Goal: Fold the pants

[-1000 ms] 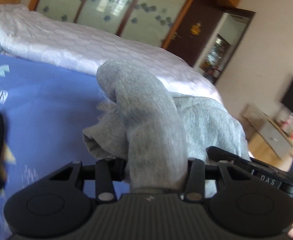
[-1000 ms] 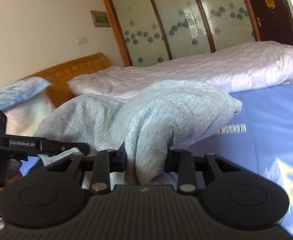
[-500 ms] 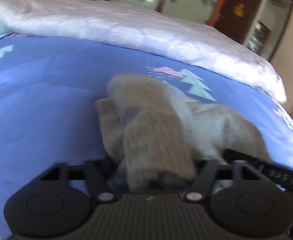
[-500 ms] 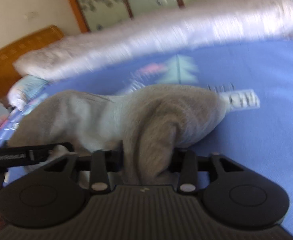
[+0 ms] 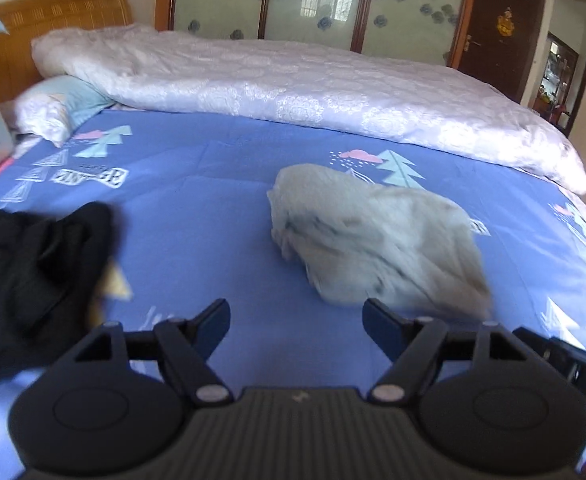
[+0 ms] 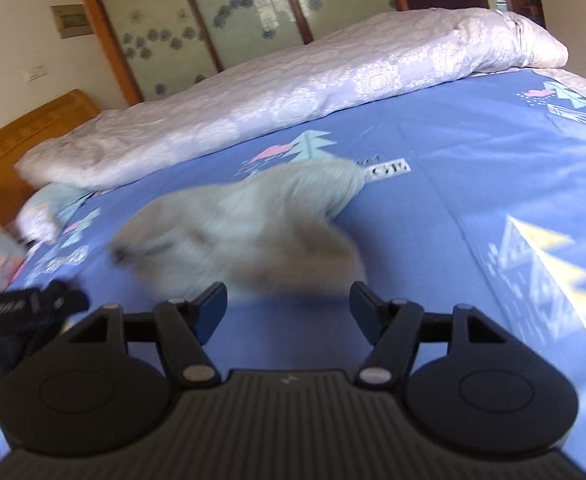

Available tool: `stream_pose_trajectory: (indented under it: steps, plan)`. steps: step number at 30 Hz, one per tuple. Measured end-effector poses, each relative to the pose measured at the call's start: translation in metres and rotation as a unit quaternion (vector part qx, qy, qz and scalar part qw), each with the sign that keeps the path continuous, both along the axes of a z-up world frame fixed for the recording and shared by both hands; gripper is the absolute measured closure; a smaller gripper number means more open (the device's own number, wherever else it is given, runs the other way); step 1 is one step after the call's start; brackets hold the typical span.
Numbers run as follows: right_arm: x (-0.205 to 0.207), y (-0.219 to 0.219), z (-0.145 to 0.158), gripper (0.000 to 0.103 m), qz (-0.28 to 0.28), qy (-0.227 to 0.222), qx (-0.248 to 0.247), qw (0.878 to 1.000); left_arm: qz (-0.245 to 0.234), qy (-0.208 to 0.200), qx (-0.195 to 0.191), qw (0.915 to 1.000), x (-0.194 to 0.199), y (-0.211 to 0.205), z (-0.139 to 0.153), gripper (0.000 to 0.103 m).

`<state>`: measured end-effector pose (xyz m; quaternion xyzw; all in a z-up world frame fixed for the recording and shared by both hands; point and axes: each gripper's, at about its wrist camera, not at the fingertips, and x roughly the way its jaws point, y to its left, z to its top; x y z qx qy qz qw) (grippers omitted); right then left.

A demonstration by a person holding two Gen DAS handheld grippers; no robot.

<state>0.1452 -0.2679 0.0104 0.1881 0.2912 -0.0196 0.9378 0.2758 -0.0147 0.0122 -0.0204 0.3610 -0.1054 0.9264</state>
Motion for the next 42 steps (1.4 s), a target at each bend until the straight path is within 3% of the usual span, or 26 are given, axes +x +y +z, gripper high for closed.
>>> stream_pose_trajectory:
  steps: [2, 9, 14, 21, 26, 34, 42]
  plan:
    - [-0.035, 0.007, 0.01, 0.026, 0.009, -0.006, -0.007, 1.0, -0.006, -0.001, 0.002, 1.0, -0.032, 0.003, 0.007, 0.027]
    - [-0.08, 0.022, 0.034, 0.017, 0.022, -0.033, -0.021, 0.999, -0.024, -0.025, 0.032, 0.9989, -0.124, 0.011, 0.028, 0.022]
    - [-0.115, 0.034, 0.044, 0.014, 0.037, -0.039, -0.018, 0.998, -0.026, -0.034, 0.03, 0.9986, -0.171, 0.023, 0.041, 0.019]
    - [-0.153, 0.049, 0.046, 0.004, 0.037, -0.027, 0.0, 0.999, -0.026, -0.08, 0.044, 0.9955, -0.233, 0.032, 0.061, 0.0]
    - [-0.169, 0.058, 0.042, 0.0, 0.032, -0.017, 0.014, 0.999, -0.026, -0.081, 0.046, 0.9953, -0.256, 0.032, 0.067, 0.0]
    - [-0.184, 0.062, 0.046, 0.0, 0.003, -0.039, 0.011, 0.999, -0.027, -0.081, 0.074, 0.9936, -0.275, 0.026, 0.063, 0.0]
    - [-0.19, 0.067, 0.041, 0.0, -0.006, -0.041, -0.004, 0.999, -0.013, -0.06, 0.12, 0.9909, -0.285, 0.018, 0.047, 0.0]
